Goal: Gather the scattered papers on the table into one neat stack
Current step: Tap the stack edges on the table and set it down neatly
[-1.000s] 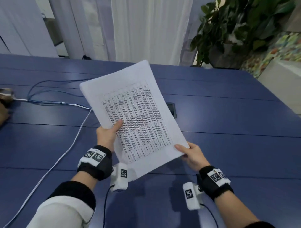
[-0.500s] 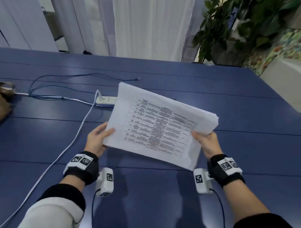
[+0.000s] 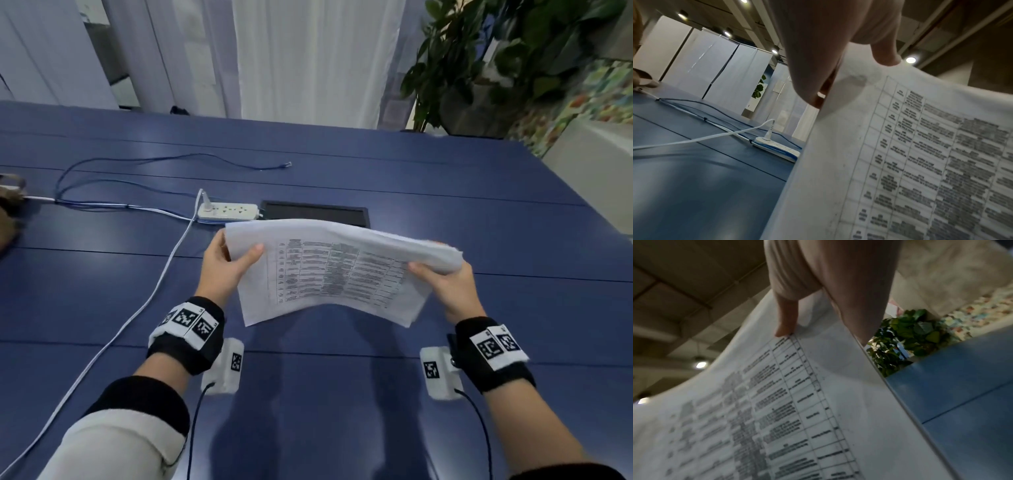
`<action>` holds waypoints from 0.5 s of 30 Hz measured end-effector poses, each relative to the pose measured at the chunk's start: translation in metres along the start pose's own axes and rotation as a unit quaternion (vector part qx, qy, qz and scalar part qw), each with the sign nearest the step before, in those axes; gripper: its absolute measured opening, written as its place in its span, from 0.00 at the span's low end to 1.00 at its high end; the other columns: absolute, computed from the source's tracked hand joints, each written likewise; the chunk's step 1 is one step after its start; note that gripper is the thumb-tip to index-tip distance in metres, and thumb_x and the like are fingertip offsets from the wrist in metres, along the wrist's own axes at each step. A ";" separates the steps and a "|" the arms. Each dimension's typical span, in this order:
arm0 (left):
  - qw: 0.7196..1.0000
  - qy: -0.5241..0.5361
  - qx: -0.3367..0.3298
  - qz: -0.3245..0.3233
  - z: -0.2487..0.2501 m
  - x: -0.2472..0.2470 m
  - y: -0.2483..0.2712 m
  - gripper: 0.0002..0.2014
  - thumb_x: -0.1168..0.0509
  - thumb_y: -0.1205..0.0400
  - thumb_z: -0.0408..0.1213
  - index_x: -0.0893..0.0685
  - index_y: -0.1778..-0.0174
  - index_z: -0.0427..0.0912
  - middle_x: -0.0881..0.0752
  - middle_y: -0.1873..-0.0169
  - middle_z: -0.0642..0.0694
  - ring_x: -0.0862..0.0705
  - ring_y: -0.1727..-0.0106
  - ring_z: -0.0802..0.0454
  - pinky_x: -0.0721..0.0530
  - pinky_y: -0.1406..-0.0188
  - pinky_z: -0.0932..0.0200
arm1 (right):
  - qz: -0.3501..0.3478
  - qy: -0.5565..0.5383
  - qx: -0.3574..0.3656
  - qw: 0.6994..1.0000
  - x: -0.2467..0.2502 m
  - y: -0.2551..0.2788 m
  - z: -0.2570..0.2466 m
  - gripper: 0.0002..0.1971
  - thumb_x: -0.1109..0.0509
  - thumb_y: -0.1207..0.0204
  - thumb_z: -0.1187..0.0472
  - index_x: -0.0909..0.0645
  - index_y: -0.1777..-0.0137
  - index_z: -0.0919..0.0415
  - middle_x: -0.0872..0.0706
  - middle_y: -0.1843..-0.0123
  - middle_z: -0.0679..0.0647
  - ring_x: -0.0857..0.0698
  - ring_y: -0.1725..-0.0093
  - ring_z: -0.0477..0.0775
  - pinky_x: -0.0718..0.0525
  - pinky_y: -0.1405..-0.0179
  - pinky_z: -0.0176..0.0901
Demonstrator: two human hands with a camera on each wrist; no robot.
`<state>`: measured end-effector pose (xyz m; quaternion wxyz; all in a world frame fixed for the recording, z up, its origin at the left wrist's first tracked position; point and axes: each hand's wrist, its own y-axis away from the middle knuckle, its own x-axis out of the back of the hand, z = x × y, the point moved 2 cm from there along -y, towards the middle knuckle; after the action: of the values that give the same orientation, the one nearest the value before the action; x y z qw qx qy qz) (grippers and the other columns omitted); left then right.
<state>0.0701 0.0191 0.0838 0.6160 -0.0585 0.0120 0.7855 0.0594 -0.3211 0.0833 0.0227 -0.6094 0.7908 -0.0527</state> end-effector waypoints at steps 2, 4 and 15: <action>1.000 -0.001 -0.014 0.004 0.003 -0.001 0.000 0.17 0.28 0.28 0.27 0.21 0.46 0.44 0.14 0.52 0.50 0.15 0.52 0.56 0.14 0.50 0.63 | 0.006 -0.008 -0.001 1.000 -0.001 0.000 -0.001 0.20 0.23 0.36 0.74 0.20 0.43 0.64 0.11 0.59 0.45 0.13 0.62 0.35 0.16 0.63 0.29; 1.000 0.002 -0.020 0.005 0.006 -0.002 -0.002 0.16 0.26 0.29 0.27 0.20 0.50 0.47 0.14 0.53 0.49 0.14 0.54 0.56 0.14 0.52 0.63 | 0.002 -0.011 0.005 1.000 0.000 -0.001 -0.004 0.20 0.23 0.36 0.75 0.19 0.46 0.60 0.13 0.55 0.47 0.13 0.60 0.36 0.16 0.61 0.29; 0.998 0.016 -0.040 0.049 0.021 -0.012 -0.002 0.10 0.26 0.29 0.28 0.17 0.61 0.47 0.13 0.61 0.51 0.13 0.66 0.65 0.15 0.60 0.64 | 0.059 -0.114 -0.008 0.992 -0.013 -0.003 -0.022 0.25 0.18 0.55 0.55 0.18 0.55 0.60 0.09 0.65 0.44 0.11 0.62 0.41 0.13 0.61 0.35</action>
<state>0.0734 0.0098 0.1062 0.5741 -0.0949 -0.0062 0.8132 0.0636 -0.3078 0.1054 0.1104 -0.5638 0.8181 0.0251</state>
